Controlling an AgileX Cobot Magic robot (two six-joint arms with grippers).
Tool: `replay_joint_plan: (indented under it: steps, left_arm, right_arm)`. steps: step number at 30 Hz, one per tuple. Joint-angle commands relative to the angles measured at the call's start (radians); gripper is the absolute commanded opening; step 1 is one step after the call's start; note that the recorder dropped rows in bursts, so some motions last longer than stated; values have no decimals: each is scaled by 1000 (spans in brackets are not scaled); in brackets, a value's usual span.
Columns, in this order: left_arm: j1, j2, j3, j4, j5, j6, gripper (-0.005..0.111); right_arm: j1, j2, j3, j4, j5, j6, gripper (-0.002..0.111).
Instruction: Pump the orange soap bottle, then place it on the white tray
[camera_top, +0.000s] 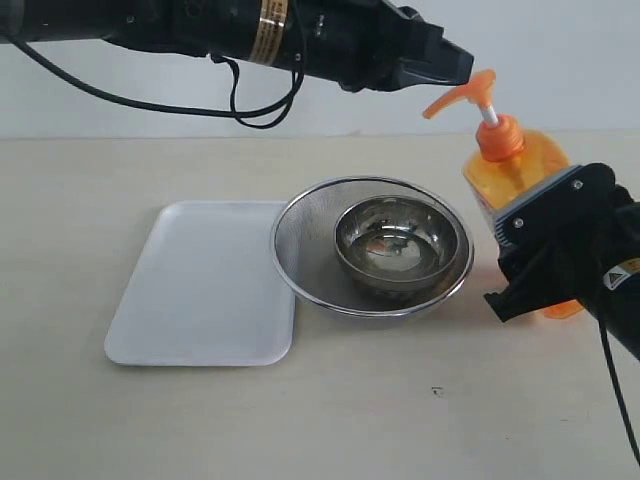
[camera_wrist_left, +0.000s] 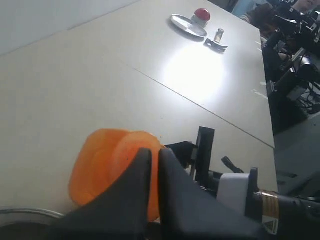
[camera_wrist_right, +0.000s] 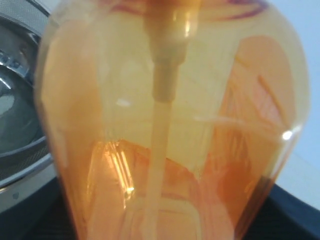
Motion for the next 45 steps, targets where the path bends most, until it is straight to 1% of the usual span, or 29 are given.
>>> replay_joint_plan:
  steps: [1,12,21,29,33,45]
  left_arm:
    - [-24,-7,-8,-2,59,10,5]
    - [-25,-7,-34,-2,74,10,5]
    - [-26,32,-34,-2,59,10,5]
    - [-49,47,-34,-2,56,26,5]
    - [-49,47,-34,-2,15,26,5]
    - [-49,92,-34,-2,-19,13,5]
  right_arm:
    - [3,-4,-11,-8,-12,1,0]
    - [3,-4,-11,-10,-9,1,0]
    - [3,-4,-11,-10,-3,1,0]
    - [3,-4,-11,-10,4,1,0]
    - [3,-4,-11,-10,4,1,0]
    - [3,-4,-11,-10,0,9,0]
